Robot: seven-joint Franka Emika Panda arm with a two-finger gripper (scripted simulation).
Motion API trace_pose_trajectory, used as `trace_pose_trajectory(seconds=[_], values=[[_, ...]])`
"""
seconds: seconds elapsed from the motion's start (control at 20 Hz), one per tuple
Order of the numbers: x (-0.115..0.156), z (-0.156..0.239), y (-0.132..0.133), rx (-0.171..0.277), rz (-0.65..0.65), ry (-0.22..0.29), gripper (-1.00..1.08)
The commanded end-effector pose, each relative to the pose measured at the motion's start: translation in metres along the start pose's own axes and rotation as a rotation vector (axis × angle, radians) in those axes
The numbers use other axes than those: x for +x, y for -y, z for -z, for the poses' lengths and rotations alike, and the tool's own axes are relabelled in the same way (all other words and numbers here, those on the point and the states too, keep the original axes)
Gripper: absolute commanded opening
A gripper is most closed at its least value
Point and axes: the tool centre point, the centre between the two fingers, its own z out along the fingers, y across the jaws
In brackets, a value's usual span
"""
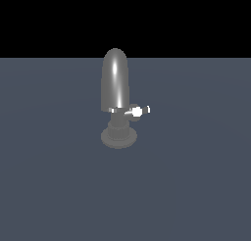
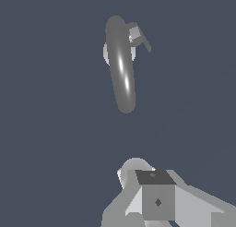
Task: Turn on the faucet by rotating a designated handle.
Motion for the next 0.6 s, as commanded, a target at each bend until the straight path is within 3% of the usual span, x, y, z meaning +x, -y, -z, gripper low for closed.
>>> trace_pose_trajectory(seconds=[0.0,0.55], values=[[0.011,0.0,0.003,0.014,-0.033,0.038,-1.0],[0.065,-0.006,0.012,0.086,-0.198,0.227,-1.0]])
